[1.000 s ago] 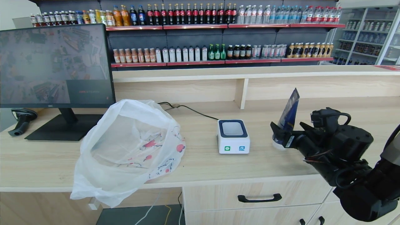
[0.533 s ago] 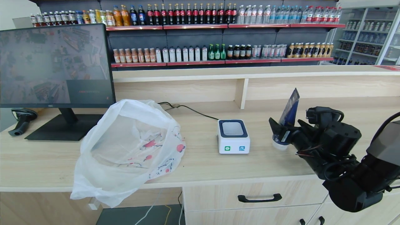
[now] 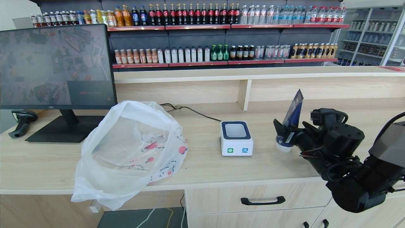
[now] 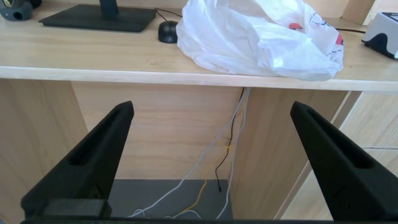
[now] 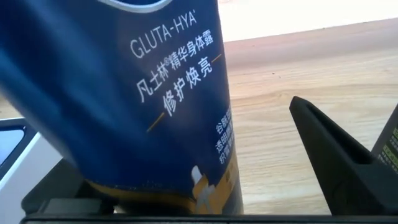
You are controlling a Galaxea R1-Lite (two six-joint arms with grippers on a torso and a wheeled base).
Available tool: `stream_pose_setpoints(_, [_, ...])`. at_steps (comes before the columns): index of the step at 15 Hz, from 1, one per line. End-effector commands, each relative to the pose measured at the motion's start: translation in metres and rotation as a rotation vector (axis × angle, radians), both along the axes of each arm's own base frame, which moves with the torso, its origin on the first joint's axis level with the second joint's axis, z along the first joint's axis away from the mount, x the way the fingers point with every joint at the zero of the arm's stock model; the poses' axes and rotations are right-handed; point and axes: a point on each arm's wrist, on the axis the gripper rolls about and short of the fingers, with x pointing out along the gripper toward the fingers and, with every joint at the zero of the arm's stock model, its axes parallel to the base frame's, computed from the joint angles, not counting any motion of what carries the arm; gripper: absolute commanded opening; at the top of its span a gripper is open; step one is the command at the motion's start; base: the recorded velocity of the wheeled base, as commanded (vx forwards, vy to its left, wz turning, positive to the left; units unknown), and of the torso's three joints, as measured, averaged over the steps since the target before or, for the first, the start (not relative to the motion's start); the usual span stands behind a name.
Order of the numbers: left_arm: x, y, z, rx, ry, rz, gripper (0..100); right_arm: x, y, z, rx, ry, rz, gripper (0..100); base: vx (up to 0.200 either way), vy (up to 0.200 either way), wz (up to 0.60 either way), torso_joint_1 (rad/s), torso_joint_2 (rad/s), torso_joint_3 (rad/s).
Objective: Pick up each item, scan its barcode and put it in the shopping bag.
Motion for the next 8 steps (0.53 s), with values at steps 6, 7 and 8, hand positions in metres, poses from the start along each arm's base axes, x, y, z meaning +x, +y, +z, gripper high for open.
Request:
stream_pose_setpoints(6, [0.0, 0.0, 0.0, 0.0, -0.001, 0.0, 100, -0.0031, -0.0024, -0.0028, 0.007, 0.016, -0.003, 0, 0.0, 0.0, 0.0, 0.0, 0.0, 0.0])
stream_pose_setpoints(7, [0.0, 0.0, 0.0, 0.0, -0.001, 0.001, 100, -0.003, -0.0023, -0.002, 0.007, 0.013, -0.003, 0, 0.0, 0.0, 0.0, 0.0, 0.0, 0.0])
stream_pose_setpoints(8, [0.0, 0.0, 0.0, 0.0, -0.001, 0.0, 100, -0.0032, -0.0024, -0.0023, 0.009, 0.014, -0.003, 0, 0.0, 0.0, 0.0, 0.0, 0.0, 0.0])
